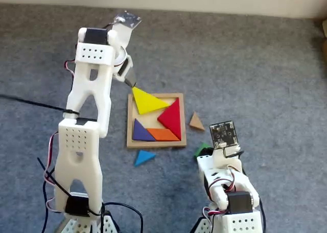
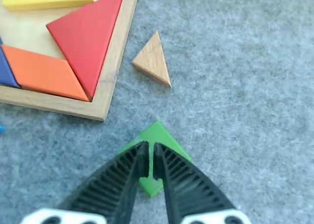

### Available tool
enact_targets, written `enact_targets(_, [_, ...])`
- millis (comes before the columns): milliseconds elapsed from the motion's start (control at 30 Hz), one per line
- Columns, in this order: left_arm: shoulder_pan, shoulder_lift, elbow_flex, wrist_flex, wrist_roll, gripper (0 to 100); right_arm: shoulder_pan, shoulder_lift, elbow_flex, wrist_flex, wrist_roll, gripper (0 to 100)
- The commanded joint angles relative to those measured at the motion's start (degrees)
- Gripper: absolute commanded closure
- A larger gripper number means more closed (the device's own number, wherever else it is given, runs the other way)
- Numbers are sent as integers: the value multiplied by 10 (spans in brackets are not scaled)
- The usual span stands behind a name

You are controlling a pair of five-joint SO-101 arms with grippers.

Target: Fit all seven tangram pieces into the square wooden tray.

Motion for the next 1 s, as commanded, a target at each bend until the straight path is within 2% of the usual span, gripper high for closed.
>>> enact_targets(0, [-3,-1,-27,-34,36,734,6,-3,87,1,2,969])
enact_targets(300, [8,107,-31,-36,38,734,6,-3,87,1,2,969])
enact_targets(667, [15,79,-29,39,38,734,6,-3,87,1,2,969])
enact_targets(967, [33,78,-27,45,39,787,6,-3,87,1,3,969])
